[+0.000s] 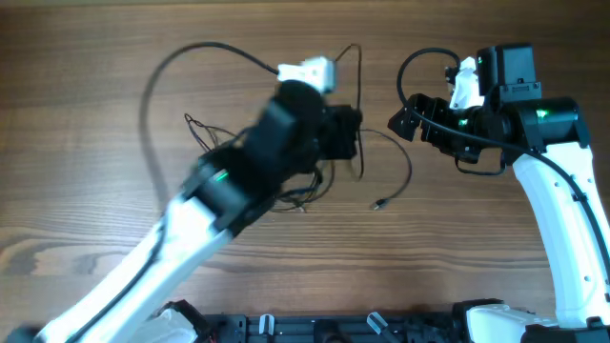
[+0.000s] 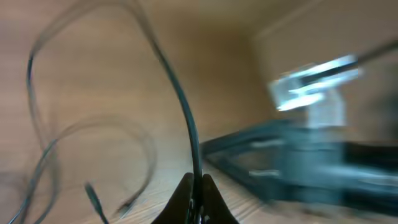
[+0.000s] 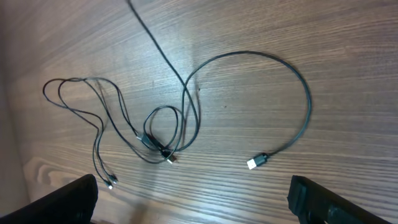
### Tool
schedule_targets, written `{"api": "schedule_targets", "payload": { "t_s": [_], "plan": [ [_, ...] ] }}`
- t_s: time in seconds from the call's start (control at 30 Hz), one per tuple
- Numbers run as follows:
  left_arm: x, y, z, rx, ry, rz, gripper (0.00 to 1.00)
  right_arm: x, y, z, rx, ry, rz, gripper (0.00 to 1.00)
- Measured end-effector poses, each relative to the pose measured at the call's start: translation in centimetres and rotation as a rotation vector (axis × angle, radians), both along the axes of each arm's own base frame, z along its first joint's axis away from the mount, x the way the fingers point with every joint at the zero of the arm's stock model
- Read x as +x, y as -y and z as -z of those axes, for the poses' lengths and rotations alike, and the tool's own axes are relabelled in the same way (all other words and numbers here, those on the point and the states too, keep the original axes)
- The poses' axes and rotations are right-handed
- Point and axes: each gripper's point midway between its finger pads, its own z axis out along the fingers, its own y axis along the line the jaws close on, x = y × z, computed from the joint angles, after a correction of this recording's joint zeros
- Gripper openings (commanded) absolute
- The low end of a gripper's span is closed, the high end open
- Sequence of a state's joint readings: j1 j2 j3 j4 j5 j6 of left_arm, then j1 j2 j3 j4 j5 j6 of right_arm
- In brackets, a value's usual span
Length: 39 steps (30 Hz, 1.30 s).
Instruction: Untangle cables
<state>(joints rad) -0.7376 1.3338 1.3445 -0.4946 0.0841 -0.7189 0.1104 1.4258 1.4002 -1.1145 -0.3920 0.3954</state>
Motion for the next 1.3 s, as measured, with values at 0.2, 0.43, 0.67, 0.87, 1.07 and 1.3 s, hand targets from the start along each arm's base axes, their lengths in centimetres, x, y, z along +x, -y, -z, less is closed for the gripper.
{"api": "schedule_targets", "payload": {
  "t_s": [0.2, 0.43, 0.67, 0.87, 1.07, 1.3],
  "plan": [
    [-4.8, -4.4, -15.9, -0.344, 0.382, 0.0, 0.04, -0.3, 0.0, 0.2, -0.002, -0.016, 0.0, 1.0],
    [-6.8, -7.7, -22.0, -0.489, 0.553, -0.066, 0.04, -0.9, 0.1, 0.4, -0.007, -0.04, -0.007, 1.0],
    [-6.9, -9.2, -25.4, -0.679, 0.578, -0.133, 0.04, -0.7, -3.7, -2.1, 0.133, 0.141, -0.308, 1.0],
    [-7.4, -10.1, -27.3, -0.849, 0.531, -0.148, 0.04, -0.5, -10.6, -4.9, 0.19, 0.357, -0.541, 1.0],
    [-8.1, -11.4, -29.1, -0.992, 0.516, -0.166, 0.04, 0.3, -14.9, -5.2, 0.2, 0.423, -0.573, 1.0],
    [-10.0, -13.5, -30.6, -1.071, 0.523, -0.164, 0.04, 4.3, -18.0, -3.2, 0.29, 0.424, -0.528, 0.99]
  ]
}}
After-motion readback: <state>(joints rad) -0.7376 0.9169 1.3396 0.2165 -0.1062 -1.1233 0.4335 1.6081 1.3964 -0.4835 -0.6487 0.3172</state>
